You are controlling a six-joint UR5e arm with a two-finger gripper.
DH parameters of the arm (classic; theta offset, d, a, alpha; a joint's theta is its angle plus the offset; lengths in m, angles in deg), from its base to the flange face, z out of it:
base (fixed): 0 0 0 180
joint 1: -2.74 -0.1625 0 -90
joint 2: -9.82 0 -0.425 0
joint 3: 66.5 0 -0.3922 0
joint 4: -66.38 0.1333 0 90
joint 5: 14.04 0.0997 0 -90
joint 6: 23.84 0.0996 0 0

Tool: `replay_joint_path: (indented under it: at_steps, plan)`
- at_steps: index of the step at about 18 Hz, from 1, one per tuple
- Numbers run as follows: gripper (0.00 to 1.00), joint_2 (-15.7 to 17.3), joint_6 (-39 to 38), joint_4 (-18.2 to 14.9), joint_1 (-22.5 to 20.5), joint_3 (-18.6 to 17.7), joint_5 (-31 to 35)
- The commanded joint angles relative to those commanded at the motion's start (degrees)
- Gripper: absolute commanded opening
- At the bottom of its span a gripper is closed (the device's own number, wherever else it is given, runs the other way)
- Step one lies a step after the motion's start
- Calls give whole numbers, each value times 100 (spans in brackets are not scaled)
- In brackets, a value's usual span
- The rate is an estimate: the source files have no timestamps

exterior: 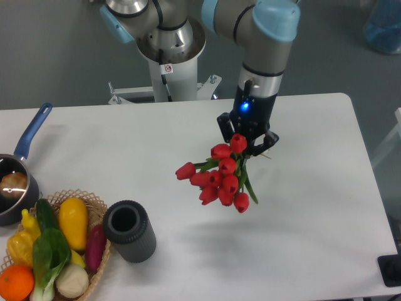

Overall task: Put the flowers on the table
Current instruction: 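Lower the held tulips down onto the table surface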

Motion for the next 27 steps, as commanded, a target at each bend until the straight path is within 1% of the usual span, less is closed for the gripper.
replay_joint_path:
  at_steps: [3, 5, 7, 9, 14, 16, 17, 19, 21, 23, 27]
  plan:
    - [23, -70, 0, -114, 18, 0, 105]
    - [23, -114, 9, -176, 105, 9, 499]
    - [23, -263, 26, -176, 359, 26, 903]
    - [23, -360, 35, -167, 448, 26, 1150]
    - [23, -501, 35, -176, 545, 26, 1239]
    - [23, -571, 44, -176, 624, 18, 1633]
    - [23, -624, 44, -176, 755, 35, 1826]
    - [23, -720, 44, -176, 835, 35, 2064]
    - [23, -747, 44, -176, 862, 26, 2101]
    - [28, -765, 44, -176, 862, 18, 2101]
    - [28, -809, 44, -176, 870, 9, 2092]
